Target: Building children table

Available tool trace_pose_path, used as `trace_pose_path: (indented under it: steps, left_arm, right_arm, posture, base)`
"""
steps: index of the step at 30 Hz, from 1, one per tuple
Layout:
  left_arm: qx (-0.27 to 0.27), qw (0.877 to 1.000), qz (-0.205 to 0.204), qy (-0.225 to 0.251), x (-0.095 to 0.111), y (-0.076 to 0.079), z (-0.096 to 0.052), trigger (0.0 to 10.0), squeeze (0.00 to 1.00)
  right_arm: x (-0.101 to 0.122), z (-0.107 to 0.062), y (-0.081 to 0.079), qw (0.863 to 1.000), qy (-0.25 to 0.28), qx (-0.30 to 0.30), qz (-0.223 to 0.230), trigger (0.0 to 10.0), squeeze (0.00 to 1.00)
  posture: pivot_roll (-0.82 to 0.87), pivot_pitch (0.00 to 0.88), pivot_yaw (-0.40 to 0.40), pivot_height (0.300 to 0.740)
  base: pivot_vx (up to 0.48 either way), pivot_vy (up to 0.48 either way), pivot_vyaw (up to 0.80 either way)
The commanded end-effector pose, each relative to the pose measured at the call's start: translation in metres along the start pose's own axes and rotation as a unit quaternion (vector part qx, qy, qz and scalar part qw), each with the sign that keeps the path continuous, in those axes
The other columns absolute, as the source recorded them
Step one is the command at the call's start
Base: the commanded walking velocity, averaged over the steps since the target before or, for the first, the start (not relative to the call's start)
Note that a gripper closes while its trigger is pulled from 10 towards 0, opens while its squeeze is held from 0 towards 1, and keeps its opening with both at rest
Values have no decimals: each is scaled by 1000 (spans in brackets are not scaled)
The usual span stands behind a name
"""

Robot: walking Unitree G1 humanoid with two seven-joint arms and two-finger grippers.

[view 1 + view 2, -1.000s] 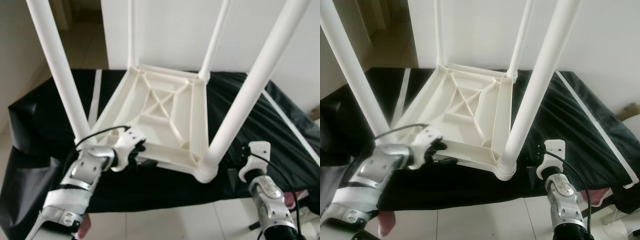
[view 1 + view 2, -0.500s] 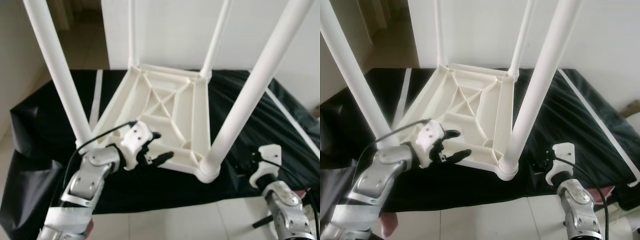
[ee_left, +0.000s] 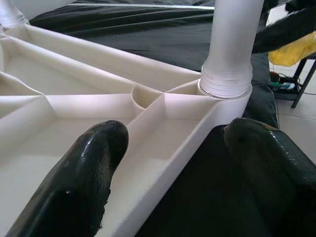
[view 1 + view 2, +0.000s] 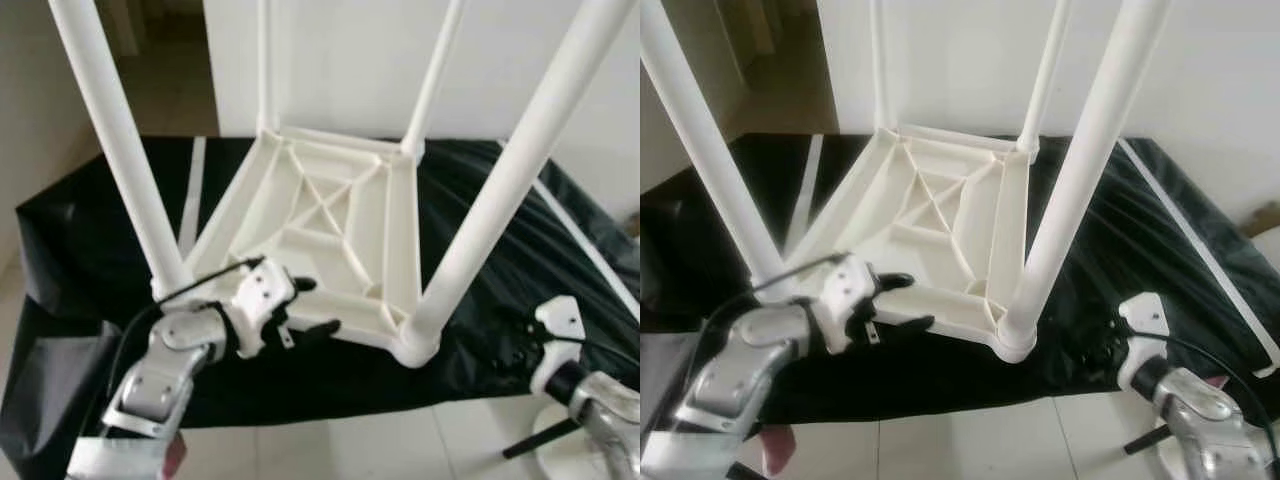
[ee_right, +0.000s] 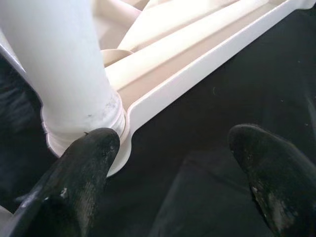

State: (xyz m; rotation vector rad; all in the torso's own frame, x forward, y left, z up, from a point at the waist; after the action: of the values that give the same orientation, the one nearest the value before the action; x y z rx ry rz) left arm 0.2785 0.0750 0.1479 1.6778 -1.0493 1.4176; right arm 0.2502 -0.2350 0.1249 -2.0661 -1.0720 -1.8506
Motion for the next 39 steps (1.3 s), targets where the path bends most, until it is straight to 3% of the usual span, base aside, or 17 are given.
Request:
trace_pose_path:
  steps: [1, 7, 9, 11, 13, 16, 23, 34, 36, 39]
  left_arm:
    - [-2, 1000, 3, 3, 1, 3, 1, 10000, 0]
    - [-6, 1000, 3, 5, 0, 6, 4, 10000, 0]
    - [-8, 1000, 3, 6, 0, 7, 6, 10000, 0]
    - [-15, 1000, 3, 10, 1, 12, 10, 10000, 0]
    - [-15, 1000, 3, 10, 1, 12, 10, 10000, 0]
    - [-19, 1000, 7, 13, 2, 16, 16, 10000, 0]
    - [-15, 1000, 3, 22, 4, 15, 22, 10000, 0]
    - [-42, 998, 0, 40, 11, 25, 37, 10000, 0]
    - [-55, 998, 4, 43, 14, 28, 45, 10000, 0]
    - [-63, 997, 11, 48, 18, 29, 51, 10000, 0]
  right_arm:
    - [0, 0, -6, 1000, -1, 23, 7, 10000, 0]
    - [12, 12, -22, 995, 21, 96, 13, 10000, 0]
    - [15, 18, -25, 995, 27, 99, 14, 10000, 0]
    - [20, 35, -31, 994, 50, 98, 24, 10000, 0]
    - [20, 35, -31, 994, 50, 98, 24, 10000, 0]
    - [25, 58, -35, 993, 75, 79, 36, 10000, 0]
    - [28, 76, -40, 992, 88, 85, 37, 10000, 0]
    - [12, 70, -6, 997, 57, 58, 12, 10000, 0]
    - [6, 68, 11, 999, 45, 25, 5, 10000, 0]
    - [3, 67, 20, 999, 40, 1, 9, 10000, 0]
  posture:
    - [95, 0, -51, 740]
    - [107, 0, -65, 740]
    - [110, 0, -68, 740]
    - [116, 0, -79, 740]
    - [116, 0, -79, 740]
    - [122, 0, -86, 740]
    - [115, 0, -88, 740]
    - [94, 0, -76, 740]
    - [90, 0, -79, 740]
    - [91, 0, -83, 740]
  base:
    - [0, 0, 0]
    - [0, 0, 0]
    - [0, 0, 0]
    - [0, 0, 0]
    - [0, 0, 0]
    - [0, 0, 0]
    - [0, 0, 0]
    - [0, 0, 0]
    - [0, 0, 0]
    - [0, 0, 0]
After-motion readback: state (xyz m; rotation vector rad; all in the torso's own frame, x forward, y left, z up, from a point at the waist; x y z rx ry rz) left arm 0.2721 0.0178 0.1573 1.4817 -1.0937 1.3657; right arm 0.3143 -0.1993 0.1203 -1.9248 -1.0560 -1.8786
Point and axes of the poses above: a point about 5 cm out from each wrist's last joint towards the gripper, its own z axis pointing out of the wrist towards the gripper, its own x axis along the axis of the wrist's last joint, y = z × x, the point moved 3 cm from there along z, pointing out of the wrist towards the gripper, and after that the axes turned 14 degrees about -z, right-handed, at the moved point
